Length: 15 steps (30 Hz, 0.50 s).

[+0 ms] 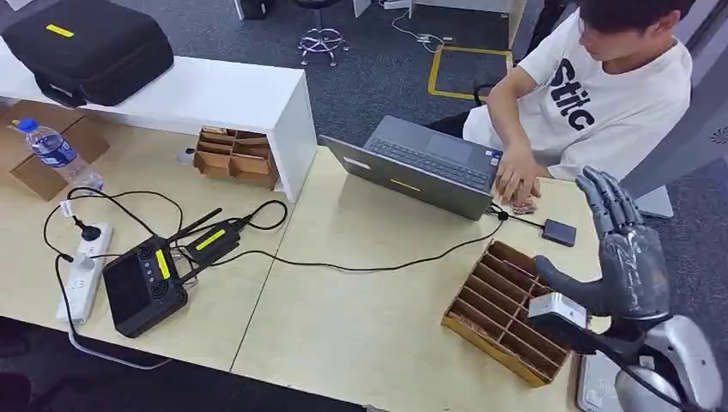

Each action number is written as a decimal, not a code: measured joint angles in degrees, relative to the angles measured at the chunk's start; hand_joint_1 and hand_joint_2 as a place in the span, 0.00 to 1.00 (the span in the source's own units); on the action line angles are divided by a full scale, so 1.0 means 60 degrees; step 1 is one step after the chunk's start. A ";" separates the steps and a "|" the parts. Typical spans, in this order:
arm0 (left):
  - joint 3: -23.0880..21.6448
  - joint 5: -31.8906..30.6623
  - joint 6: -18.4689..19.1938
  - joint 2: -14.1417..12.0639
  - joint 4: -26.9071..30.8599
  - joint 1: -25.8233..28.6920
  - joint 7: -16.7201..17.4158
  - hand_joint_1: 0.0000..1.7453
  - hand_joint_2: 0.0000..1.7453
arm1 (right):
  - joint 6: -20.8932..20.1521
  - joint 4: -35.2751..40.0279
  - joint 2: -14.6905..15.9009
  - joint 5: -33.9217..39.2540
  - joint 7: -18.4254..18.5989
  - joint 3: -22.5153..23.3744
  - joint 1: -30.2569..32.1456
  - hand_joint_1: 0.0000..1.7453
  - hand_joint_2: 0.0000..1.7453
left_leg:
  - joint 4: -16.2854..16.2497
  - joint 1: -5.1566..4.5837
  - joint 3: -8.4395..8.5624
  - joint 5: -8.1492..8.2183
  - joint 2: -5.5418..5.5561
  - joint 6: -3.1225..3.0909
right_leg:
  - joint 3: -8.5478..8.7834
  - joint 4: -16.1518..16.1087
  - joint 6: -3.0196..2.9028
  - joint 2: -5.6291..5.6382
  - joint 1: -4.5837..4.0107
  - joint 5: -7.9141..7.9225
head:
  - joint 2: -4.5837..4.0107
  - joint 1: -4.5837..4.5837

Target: Pass the card to the sensor for recognition and then transmit it.

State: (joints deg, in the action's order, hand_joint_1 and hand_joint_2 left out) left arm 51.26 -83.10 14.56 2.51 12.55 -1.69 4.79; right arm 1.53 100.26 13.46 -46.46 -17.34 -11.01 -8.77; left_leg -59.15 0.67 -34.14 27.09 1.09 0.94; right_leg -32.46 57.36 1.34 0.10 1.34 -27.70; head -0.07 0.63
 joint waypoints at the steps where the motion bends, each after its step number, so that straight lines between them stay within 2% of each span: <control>1: 0.0029 0.0022 -0.0025 0.0000 0.0000 0.0000 0.0000 0.00 1.00 | -0.0029 0.0015 0.0007 0.0167 -0.0124 0.0087 0.0266 0.00 1.00 | 0.0000 -0.0001 -0.0002 0.0003 0.0000 -0.0002 | 0.0000 0.0000 0.0001 0.0001 0.0000 -0.0002 | 0.0000 0.0004; 6: 0.0175 0.0018 -0.0047 0.0000 0.0000 -0.0003 0.0000 0.00 1.00 | 0.0051 0.0015 -0.0004 -0.0248 -0.0192 0.0273 0.1362 0.00 1.00 | 0.0001 -0.0001 -0.0002 0.0016 -0.0004 -0.0003 | 0.0000 -0.0001 -0.0001 0.0002 0.0001 -0.0010 | 0.0000 0.0004; 10: 0.0189 -0.0131 0.0000 0.0000 0.0000 -0.0019 -0.0022 0.00 1.00 | 0.0430 -0.0277 -0.0208 -0.1678 0.0546 0.0196 0.1569 0.00 1.00 | 0.0006 0.0000 0.0002 0.0016 -0.0016 -0.0003 | 0.0000 0.0000 -0.0001 0.0012 -0.0001 -0.0010 | 0.0000 0.0000; 15: 0.0186 -0.0252 0.0066 0.0000 0.0000 -0.0044 -0.0084 0.00 1.00 | 0.0514 -0.1097 -0.0463 -0.2256 0.0970 -0.0084 0.1366 0.00 1.00 | 0.0006 0.0001 0.0004 0.0010 -0.0016 0.0000 | 0.0004 0.0003 -0.0002 0.0010 -0.0001 -0.0008 | 0.0000 0.0000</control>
State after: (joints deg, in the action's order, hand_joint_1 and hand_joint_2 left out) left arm 52.37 -84.61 14.95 2.51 12.55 -1.96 4.28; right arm 4.61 93.67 10.69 -60.00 -11.52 -11.52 -0.58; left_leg -59.11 0.68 -34.11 27.15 0.99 0.94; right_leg -32.44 57.38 1.32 0.16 1.34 -27.75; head -0.07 0.63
